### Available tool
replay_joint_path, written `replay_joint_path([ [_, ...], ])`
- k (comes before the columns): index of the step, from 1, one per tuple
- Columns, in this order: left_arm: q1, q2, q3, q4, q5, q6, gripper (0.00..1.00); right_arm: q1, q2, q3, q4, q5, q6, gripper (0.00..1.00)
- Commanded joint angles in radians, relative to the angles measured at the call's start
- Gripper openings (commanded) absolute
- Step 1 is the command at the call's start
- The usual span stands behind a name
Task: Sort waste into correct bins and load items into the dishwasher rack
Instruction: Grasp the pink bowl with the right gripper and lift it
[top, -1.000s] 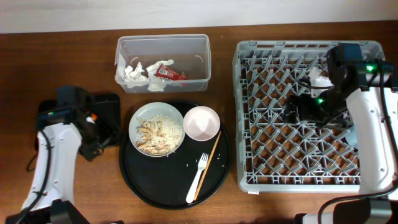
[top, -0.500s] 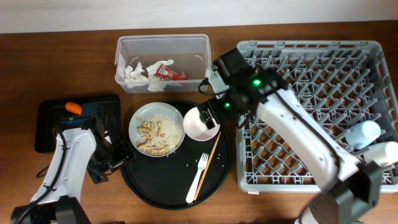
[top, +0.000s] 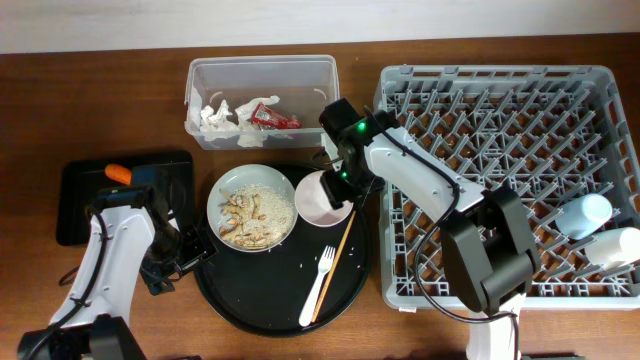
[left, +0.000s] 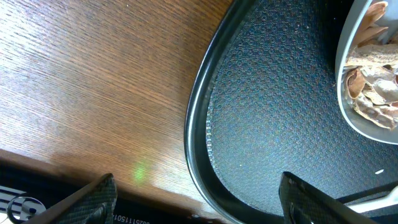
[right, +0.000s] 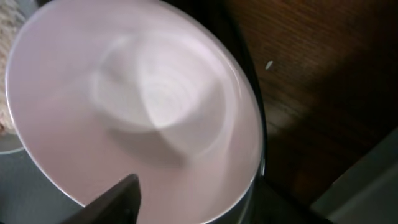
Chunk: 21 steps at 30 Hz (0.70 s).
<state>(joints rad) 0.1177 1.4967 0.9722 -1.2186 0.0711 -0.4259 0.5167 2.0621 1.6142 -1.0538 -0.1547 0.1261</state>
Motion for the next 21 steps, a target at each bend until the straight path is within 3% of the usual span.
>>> replay_joint_path([
  [1,-0.005,-0.002,-0.009,0.002,-0.008,0.017,0.83,0.002,0.006,-0.004,0.013,0.037,0.004,0.57],
  [8,-0.005,-0.002,-0.009,0.002,-0.008,0.017,0.83,0.000,0.006,-0.100,0.095,0.062,0.067,0.54],
  [12,-0.005,-0.002,-0.009,0.002,-0.008,0.017,0.83,0.000,0.005,-0.099,0.101,0.062,0.075,0.18],
  [13,-0.005,-0.002,-0.009,0.001,-0.008,0.017,0.83,0.000,0.003,-0.099,0.100,0.062,0.083,0.04],
  [17,-0.005,-0.002,-0.009,0.001,-0.008,0.017,0.83,-0.001,-0.039,-0.064,0.061,0.064,0.093,0.04],
  [21,-0.005,-0.002,-0.009,0.001,-0.008,0.017,0.83,-0.053,-0.235,0.026,-0.032,0.209,0.092,0.04],
])
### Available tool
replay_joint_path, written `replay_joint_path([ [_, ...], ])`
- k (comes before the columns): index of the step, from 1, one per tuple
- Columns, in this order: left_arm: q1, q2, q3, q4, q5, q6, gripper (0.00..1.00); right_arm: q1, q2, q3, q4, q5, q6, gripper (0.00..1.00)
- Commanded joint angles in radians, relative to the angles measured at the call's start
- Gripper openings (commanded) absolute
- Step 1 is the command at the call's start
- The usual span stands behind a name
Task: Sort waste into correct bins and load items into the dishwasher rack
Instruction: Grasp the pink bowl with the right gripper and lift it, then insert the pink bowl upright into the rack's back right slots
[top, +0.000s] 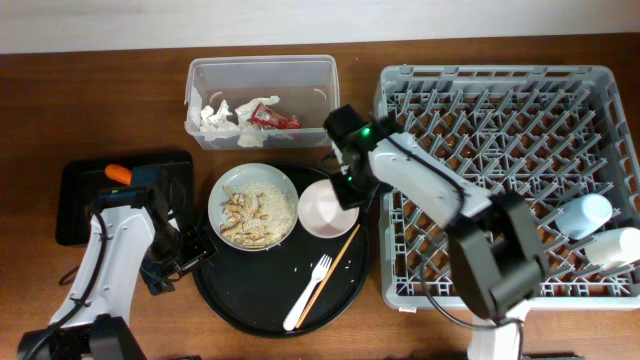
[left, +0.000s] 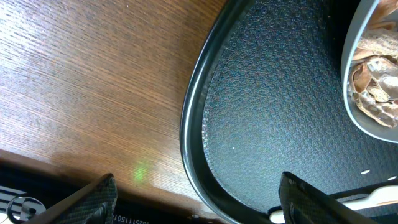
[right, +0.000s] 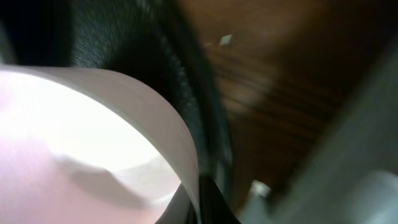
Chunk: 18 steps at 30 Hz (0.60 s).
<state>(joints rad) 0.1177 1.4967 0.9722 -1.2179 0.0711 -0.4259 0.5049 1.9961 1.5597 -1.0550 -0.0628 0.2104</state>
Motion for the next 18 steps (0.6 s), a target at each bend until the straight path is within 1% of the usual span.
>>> replay_joint_path([
  [1,-0.005,-0.002,-0.009,0.000,-0.008,0.017,0.83,-0.063,-0.223,0.093,-0.049,0.166,0.008,0.04],
  [4,-0.005,-0.002,-0.009,0.001,-0.008,0.017,0.83,-0.137,-0.351,0.098,-0.068,0.325,0.005,0.04],
  [5,-0.005,-0.002,-0.009,0.001,-0.008,0.017,0.83,-0.173,-0.390,0.098,-0.068,0.401,0.005,0.04],
  [6,-0.005,-0.002,-0.009,0.001,-0.008,0.017,0.83,-0.227,-0.430,0.098,-0.066,0.527,0.005,0.04],
  [7,-0.005,-0.002,-0.009,0.001,-0.008,0.017,0.83,-0.266,-0.444,0.098,-0.057,0.591,0.005,0.04],
  [8,-0.005,-0.002,-0.009,0.002,-0.008,0.017,0.83,-0.306,-0.449,0.098,-0.048,0.629,0.005,0.04],
  [12,-0.005,-0.002,-0.009,0.005,-0.008,0.017,0.83,-0.445,-0.447,0.097,0.000,0.665,-0.018,0.04],
  [14,-0.005,-0.002,-0.009,0.005,-0.008,0.017,0.83,-0.533,-0.434,0.097,0.087,0.743,-0.018,0.04],
  [16,-0.005,-0.002,-0.009,0.005,-0.008,0.017,0.83,-0.598,-0.415,0.097,0.138,0.820,-0.018,0.04],
  [18,-0.005,-0.002,-0.009,0.006,-0.008,0.017,0.83,-0.658,-0.383,0.097,0.180,0.939,-0.003,0.04],
])
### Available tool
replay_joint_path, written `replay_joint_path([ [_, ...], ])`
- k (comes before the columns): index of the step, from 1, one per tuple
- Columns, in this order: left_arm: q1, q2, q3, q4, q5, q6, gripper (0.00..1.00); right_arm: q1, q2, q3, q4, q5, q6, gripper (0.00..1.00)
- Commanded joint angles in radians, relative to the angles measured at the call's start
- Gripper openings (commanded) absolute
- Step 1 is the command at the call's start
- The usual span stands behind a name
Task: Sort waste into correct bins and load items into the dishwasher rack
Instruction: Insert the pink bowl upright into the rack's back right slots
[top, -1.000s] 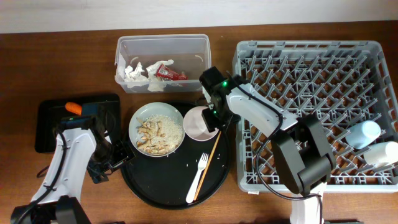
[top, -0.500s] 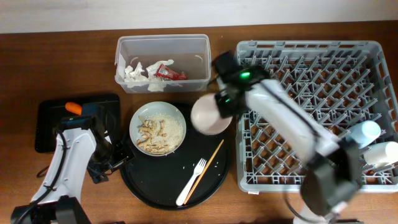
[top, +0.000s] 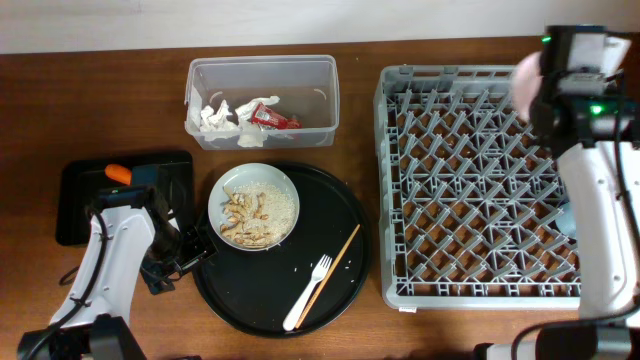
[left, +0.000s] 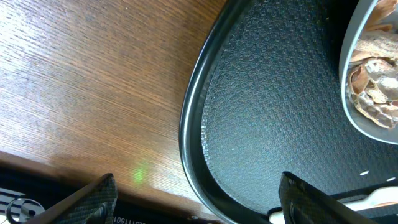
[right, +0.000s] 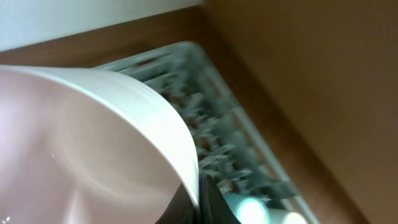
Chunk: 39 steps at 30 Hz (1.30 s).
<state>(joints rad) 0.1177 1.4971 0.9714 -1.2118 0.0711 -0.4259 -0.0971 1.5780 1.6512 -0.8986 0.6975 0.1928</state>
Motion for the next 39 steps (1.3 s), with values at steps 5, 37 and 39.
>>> replay_joint_path([
  [5,-0.005,-0.002,-0.008,-0.001,-0.007,0.016,0.83,-0.140,0.171,0.004,0.117,0.396,0.056,0.04],
  [37,-0.005,-0.002,-0.008,0.006,-0.007,0.016,0.83,-0.038,0.457,-0.071,0.155,0.434,0.184,0.04],
  [39,-0.005,-0.002,-0.008,0.006,-0.007,0.016,0.83,-0.020,0.457,-0.071,0.155,0.418,0.183,0.04],
])
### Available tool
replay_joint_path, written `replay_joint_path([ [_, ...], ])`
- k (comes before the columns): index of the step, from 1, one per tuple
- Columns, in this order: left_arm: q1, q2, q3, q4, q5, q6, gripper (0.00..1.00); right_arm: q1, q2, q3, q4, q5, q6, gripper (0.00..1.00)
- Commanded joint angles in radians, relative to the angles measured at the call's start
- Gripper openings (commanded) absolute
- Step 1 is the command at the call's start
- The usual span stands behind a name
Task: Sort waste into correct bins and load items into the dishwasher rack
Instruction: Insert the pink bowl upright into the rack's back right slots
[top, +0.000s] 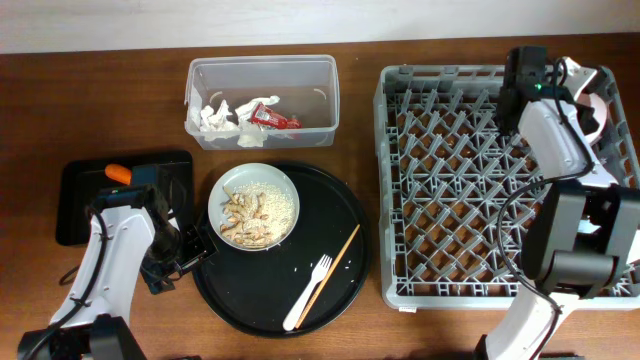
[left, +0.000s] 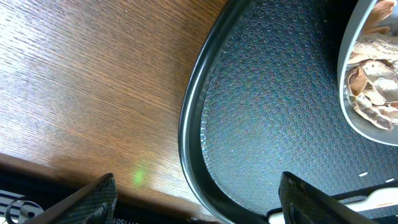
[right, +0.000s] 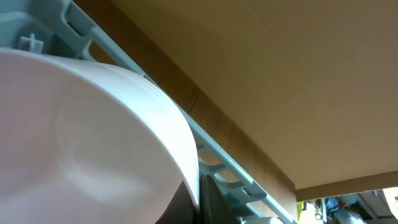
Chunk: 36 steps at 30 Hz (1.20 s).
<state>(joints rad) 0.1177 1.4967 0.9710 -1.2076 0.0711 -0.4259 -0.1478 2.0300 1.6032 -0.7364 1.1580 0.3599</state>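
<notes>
A pale pink bowl (top: 598, 108) stands tilted on edge at the far right corner of the grey dishwasher rack (top: 470, 180). My right gripper (top: 584, 90) is shut on its rim. In the right wrist view the pink bowl (right: 93, 124) fills the left side, with the rack's edge (right: 214, 158) just behind it; whether it rests on the pegs is hidden. My left gripper (top: 186, 256) stands open at the left rim of the round black tray (top: 340, 215), holding nothing. A bowl of rice and scraps (top: 253, 207), a white fork (top: 308, 290) and a chopstick (top: 333, 270) lie on that tray.
A clear bin (top: 262, 68) with crumpled waste stands behind the round tray. A square black tray (top: 80, 205) with an orange piece (top: 118, 172) lies at the far left. In the left wrist view the tray's rim (left: 189, 130) runs between my open fingers (left: 93, 199).
My right gripper, still shut on the pink bowl, was above the rack's far right corner and now has the bowl lower, on edge, at that corner. The left arm has not moved.
The right gripper was at the pink bowl on the round tray, then shut on its rim there, with the fork and chopstick shifted. Then the bowl was above the rack's far right corner, and now stands on edge at that corner.
</notes>
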Motion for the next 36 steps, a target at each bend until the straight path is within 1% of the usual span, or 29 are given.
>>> replay_joint_path([
  [1,-0.005,-0.002,-0.008,0.002,-0.007,0.016,0.83,0.043,0.005,-0.023,-0.007,-0.048,0.016,0.04],
  [3,-0.005,-0.002,-0.008,-0.001,-0.007,0.016,0.83,0.043,0.005,-0.023,-0.005,-0.026,0.016,0.04],
  [6,-0.005,-0.002,-0.008,-0.005,-0.007,0.016,0.83,0.024,0.005,-0.023,0.016,0.179,0.016,0.04],
  [7,-0.005,-0.002,-0.008,-0.005,-0.007,0.016,0.83,0.015,0.004,-0.023,0.019,0.202,0.015,0.04],
  [12,-0.005,-0.002,-0.008,-0.005,-0.007,0.016,0.83,-0.003,0.005,-0.024,0.018,0.196,0.016,0.04],
  [16,-0.005,-0.002,-0.007,0.000,-0.007,0.016,0.83,-0.003,0.008,-0.063,0.019,0.111,0.016,0.04],
  [22,-0.005,-0.002,-0.007,0.002,-0.007,0.016,0.83,0.058,0.032,-0.068,0.032,0.082,0.016,0.04],
  [25,-0.005,-0.002,-0.007,0.002,-0.007,0.016,0.83,0.103,0.032,-0.068,0.032,-0.006,0.015,0.18],
  [27,-0.005,-0.002,-0.007,0.002,-0.007,0.016,0.83,0.125,0.032,-0.068,0.021,-0.056,0.015,0.38],
  [28,-0.005,-0.002,-0.007,0.002,-0.007,0.016,0.83,0.141,0.032,-0.068,0.010,-0.079,0.015,0.43],
  [33,-0.005,-0.002,-0.007,0.002,-0.007,0.016,0.83,0.193,0.032,-0.068,-0.024,-0.090,0.015,0.52],
  [36,-0.005,-0.002,-0.007,0.002,-0.007,0.016,0.83,0.213,0.032,-0.068,-0.077,-0.129,0.016,0.56],
])
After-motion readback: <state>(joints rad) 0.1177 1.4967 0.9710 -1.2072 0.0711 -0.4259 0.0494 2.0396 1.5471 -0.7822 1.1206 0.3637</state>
